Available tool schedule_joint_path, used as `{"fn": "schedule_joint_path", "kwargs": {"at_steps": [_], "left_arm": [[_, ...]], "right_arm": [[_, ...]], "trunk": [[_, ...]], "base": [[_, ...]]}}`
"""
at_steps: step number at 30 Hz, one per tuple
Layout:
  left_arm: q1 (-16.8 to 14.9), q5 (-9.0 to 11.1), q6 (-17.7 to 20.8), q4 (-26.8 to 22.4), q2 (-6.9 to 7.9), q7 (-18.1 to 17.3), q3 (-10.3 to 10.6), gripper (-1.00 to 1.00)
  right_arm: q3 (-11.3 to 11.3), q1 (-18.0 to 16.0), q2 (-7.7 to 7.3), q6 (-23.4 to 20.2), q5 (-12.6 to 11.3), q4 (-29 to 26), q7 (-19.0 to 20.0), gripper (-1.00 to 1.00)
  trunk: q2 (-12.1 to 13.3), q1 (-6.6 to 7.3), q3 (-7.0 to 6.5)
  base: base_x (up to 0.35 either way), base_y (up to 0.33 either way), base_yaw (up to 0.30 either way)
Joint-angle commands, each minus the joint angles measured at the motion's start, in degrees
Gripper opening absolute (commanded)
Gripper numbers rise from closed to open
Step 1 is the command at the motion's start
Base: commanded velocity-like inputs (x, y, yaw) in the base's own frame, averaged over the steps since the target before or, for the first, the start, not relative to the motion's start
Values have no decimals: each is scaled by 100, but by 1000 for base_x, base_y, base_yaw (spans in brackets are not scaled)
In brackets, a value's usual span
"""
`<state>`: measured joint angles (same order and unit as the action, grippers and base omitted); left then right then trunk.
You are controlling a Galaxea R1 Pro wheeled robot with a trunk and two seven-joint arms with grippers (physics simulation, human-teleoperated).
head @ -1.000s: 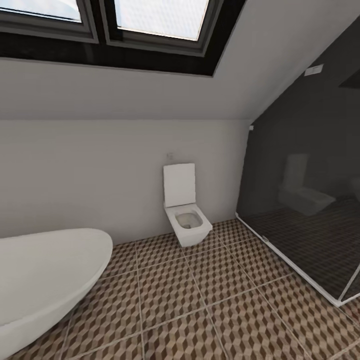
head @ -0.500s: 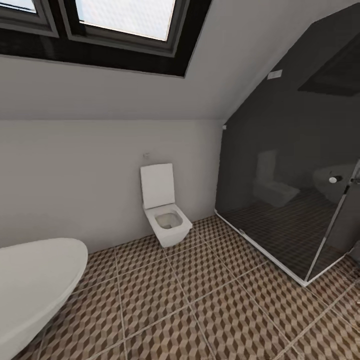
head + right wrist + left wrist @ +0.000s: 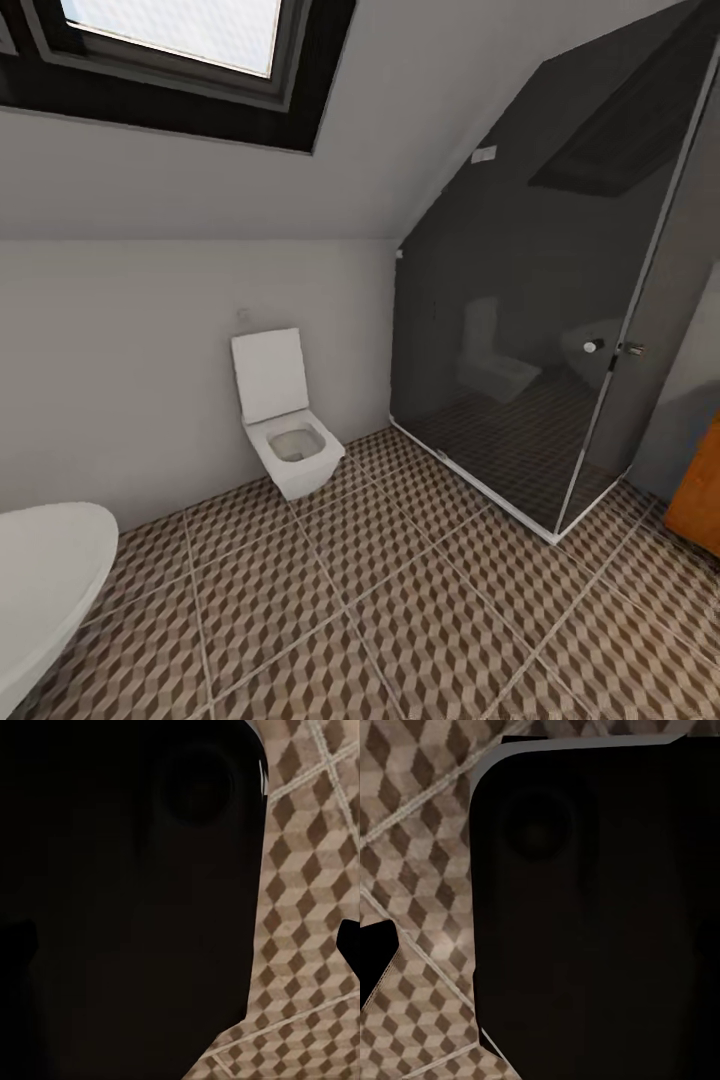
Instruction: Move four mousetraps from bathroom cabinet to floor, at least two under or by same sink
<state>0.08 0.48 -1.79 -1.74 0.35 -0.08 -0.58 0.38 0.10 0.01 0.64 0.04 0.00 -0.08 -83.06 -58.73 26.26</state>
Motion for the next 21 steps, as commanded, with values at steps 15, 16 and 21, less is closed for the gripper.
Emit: {"fn": "schedule_joint_path", "kwargs": {"at_steps": [15,16,21], "left_arm": [[1,5,-15,-2,0,-1,-5,100],[1,5,-15,-2,0,-1,-5,100],[1,5,-15,-2,0,-1,-4,100]], "right_arm": [[6,-1,3,9,22,0,-1,100],[6,-1,4,11,23,0,-1,100],[6,-1,3,12,28,0,-1,100]], "trunk": [[-2,0,4],[-2,0,4],[-2,0,4]], "base": [[0,0,-295],[0,0,-295],[0,0,-294]]}}
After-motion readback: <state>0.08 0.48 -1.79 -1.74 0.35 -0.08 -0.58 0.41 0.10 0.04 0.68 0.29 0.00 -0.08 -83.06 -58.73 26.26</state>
